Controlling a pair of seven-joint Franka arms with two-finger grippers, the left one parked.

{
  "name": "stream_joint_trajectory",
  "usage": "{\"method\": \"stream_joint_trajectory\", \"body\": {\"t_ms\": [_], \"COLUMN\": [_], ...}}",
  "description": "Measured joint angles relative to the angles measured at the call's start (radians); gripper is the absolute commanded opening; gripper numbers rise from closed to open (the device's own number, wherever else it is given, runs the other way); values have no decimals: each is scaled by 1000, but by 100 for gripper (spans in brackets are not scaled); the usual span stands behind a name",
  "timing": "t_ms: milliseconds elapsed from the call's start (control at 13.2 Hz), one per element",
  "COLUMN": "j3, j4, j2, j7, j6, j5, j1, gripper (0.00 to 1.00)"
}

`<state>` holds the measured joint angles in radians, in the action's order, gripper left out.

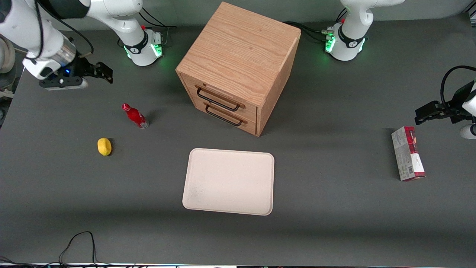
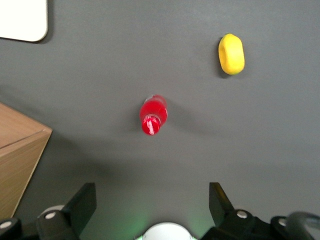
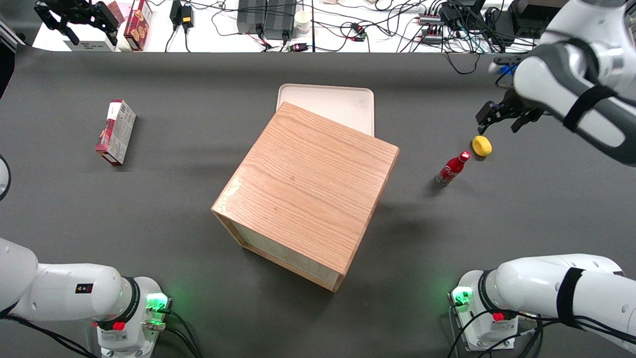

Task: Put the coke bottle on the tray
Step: 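Close the right gripper on the bottle's cap end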

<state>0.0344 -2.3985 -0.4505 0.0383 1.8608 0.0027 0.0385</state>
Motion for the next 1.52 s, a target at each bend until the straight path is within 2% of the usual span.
{"method": "stream_joint_trajectory", "body": {"t_ms": [303,606,1136,1212,1288,1364,1515], "j3": [1,1,1,1,1,1,0], "j4": [-122,-160,-208,-208,-208,-208,-208], "j2": [97,191,224,226,227,227,227], "j7": [0,0,0,0,0,0,0], "j6": [246,372,437,437,437,437,437], "j5": [0,0,0,0,0,0,0], "j1": [24,40,40,40,40,40,40], "gripper": [99,99,99,96,63,1,0]}}
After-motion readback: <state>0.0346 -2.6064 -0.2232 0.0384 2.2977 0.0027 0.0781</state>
